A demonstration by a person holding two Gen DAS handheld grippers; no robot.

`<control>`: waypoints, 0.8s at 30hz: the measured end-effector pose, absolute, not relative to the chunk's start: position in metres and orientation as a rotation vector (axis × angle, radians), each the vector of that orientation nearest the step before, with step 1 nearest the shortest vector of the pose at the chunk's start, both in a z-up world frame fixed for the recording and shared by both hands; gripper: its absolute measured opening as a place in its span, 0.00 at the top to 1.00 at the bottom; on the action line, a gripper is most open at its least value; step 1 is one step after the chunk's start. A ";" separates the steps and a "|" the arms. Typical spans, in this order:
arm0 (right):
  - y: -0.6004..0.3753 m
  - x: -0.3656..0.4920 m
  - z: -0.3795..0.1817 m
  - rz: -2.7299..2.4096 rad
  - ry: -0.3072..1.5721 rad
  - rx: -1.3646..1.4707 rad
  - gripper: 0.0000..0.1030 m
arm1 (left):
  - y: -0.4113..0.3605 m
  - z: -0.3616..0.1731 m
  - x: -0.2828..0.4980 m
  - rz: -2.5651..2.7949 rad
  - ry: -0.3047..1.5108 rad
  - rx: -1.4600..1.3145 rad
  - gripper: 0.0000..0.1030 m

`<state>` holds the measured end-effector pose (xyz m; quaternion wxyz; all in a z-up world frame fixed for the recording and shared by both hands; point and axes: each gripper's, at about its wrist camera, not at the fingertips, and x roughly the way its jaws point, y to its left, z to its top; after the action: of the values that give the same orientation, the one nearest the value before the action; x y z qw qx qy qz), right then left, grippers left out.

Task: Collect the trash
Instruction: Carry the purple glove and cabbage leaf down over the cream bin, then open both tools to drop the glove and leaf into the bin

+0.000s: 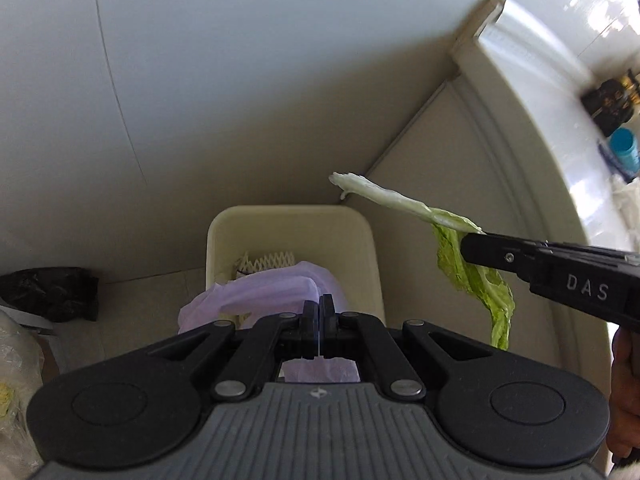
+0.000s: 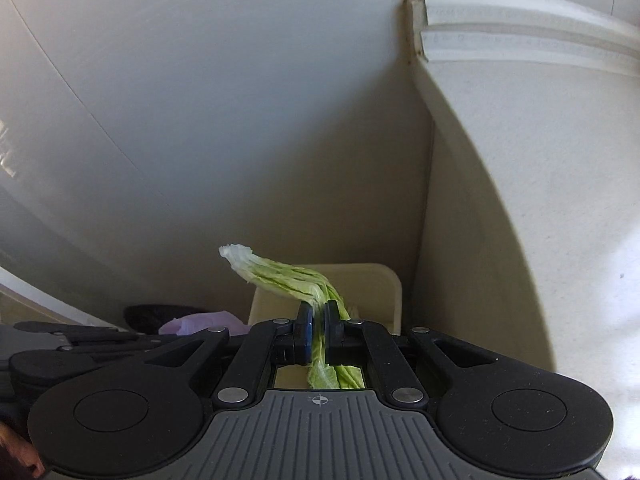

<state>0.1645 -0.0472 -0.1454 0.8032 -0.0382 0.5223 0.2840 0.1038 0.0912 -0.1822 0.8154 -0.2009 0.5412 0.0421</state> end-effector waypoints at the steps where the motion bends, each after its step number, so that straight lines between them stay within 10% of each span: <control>1: -0.043 0.168 -0.152 0.608 1.134 -0.084 0.97 | 0.090 -0.187 0.106 0.092 1.166 -0.420 1.00; 24: -0.007 0.201 -0.238 0.536 1.346 -0.062 0.87 | 0.088 -0.244 0.120 0.135 1.313 -0.307 0.94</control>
<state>0.2008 -0.0073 -0.2377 0.7483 -0.0282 0.6157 0.2452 0.1199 0.0884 -0.2435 0.7790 -0.1420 0.6075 0.0627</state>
